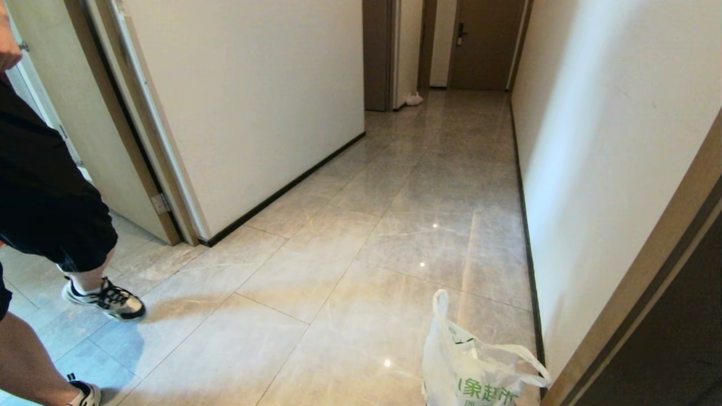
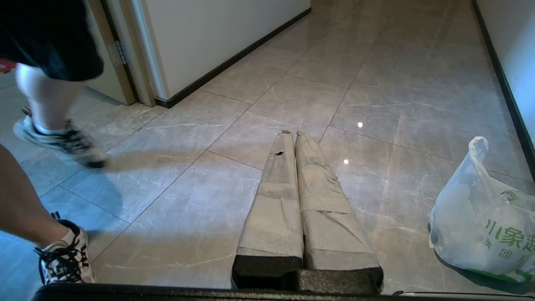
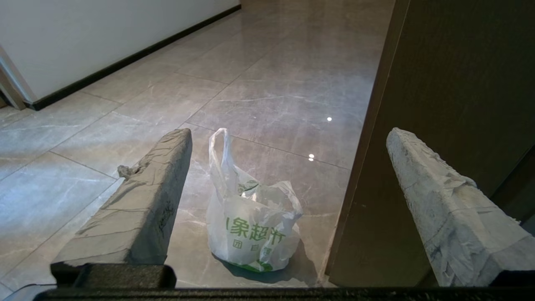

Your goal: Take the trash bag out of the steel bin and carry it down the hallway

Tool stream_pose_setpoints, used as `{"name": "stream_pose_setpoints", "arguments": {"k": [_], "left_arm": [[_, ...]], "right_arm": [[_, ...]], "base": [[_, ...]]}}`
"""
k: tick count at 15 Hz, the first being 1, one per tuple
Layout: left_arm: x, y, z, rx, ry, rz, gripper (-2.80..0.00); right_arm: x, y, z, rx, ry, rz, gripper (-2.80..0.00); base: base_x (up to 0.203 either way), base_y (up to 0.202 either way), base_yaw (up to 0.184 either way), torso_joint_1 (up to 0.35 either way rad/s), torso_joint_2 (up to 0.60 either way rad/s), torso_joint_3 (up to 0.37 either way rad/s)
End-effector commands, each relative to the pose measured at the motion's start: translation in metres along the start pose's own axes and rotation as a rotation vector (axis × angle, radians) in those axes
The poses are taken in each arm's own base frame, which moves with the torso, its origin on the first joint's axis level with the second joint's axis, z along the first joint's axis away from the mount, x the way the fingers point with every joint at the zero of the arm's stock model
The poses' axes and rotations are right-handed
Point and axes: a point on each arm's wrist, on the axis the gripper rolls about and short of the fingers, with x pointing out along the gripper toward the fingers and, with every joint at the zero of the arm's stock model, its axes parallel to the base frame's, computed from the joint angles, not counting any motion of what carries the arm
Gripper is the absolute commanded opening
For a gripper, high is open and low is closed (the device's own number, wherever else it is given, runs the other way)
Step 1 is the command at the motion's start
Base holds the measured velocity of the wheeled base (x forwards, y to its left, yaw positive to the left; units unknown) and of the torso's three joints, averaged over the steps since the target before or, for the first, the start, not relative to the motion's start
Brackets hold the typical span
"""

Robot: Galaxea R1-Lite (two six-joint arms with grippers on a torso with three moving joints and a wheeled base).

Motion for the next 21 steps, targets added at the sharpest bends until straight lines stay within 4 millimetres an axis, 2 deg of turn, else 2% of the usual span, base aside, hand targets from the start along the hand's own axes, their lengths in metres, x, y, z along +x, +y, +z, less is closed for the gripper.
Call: {"name": "stream_pose_setpoints", "arguments": {"k": [1, 21], "left_arm": [[0.0000, 0.0000, 0.0000, 0.000, 0.000, 0.001, -2.80], [0.0000, 0.0000, 0.0000, 0.000, 0.000, 0.000, -2.80]], "right_arm": [[0.0000, 0.0000, 0.0000, 0.008, -0.001, -0.001, 0.00], [0.0000, 0.0000, 0.0000, -0.005, -0.001, 0.000, 0.00]], "base": [[0.000, 0.000, 0.000, 0.000, 0.00, 0.000], [0.000, 0.000, 0.000, 0.000, 0.00, 0.000]]}}
